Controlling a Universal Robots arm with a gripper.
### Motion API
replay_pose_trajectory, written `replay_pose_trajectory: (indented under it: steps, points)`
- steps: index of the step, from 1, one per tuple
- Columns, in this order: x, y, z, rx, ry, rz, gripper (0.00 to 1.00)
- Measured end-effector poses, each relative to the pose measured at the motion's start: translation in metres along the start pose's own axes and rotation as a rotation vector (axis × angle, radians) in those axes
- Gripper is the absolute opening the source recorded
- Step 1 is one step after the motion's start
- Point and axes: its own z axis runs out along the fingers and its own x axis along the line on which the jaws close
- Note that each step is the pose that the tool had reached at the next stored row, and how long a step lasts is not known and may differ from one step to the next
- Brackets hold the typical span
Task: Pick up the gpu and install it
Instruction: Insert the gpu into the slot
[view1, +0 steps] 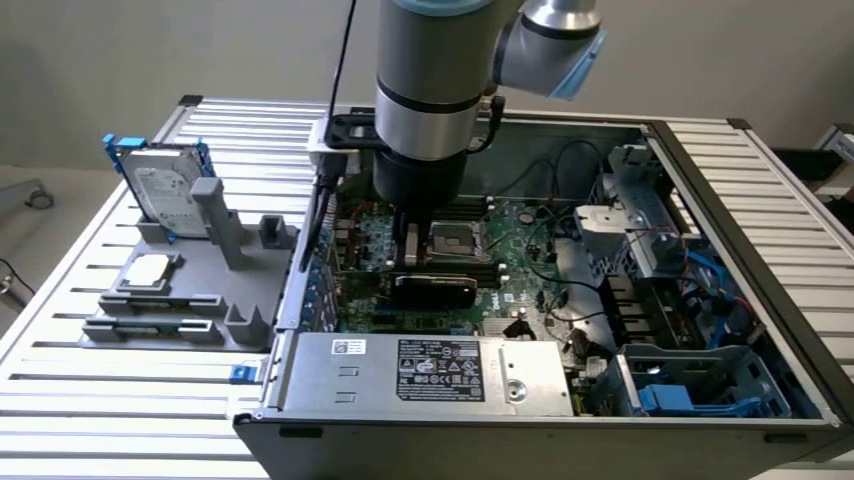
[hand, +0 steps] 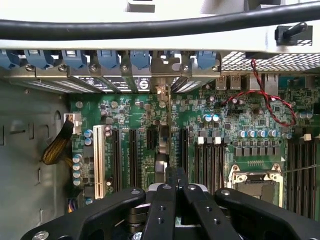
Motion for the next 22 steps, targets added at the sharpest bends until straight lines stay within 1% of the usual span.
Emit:
replay_pose_trajectory:
  steps: [9,22]
  points:
    - [-0.0004,0.0005,0.0057,-0.0003,0.0004,-0.004,0.11]
    - [-0.0017,0.0005,0.0099,-0.0003,0.0005,-0.004,0.11]
